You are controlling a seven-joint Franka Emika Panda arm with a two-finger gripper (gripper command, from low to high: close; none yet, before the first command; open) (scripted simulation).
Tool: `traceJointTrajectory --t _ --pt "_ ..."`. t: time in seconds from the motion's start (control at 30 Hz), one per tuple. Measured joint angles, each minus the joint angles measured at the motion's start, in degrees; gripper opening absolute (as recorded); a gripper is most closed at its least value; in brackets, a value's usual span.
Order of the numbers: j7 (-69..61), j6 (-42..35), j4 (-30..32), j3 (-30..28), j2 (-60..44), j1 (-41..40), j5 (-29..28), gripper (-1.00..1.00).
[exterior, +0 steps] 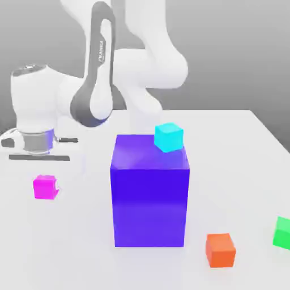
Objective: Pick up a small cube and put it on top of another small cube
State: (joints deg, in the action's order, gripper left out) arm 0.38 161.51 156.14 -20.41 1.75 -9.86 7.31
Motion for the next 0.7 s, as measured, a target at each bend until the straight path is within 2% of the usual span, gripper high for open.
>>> traceJointTrajectory --t 0.1,0.17,0.3,0.53,0.63,0.7 --pt "-2.22 -2.48 -5.75 3.47 -0.25 6.74 3.71 -1.0" --pt "-3.19 -3.94 -8.74 6.61 -0.46 7.42 5.38 -1.0" --pt "-5.4 -6.82 -14.35 12.43 -1.26 19.91 7.94 -1.0" --pt "-7.8 -11.8 -18.23 22.25 -7.3 39.26 -1.54 -1.0" --pt "-8.65 -13.58 -18.66 26.09 -9.94 45.02 -6.24 -1.0" --pt "-8.33 -12.13 -18.08 26.45 -12.64 46.46 -8.87 -1.0"
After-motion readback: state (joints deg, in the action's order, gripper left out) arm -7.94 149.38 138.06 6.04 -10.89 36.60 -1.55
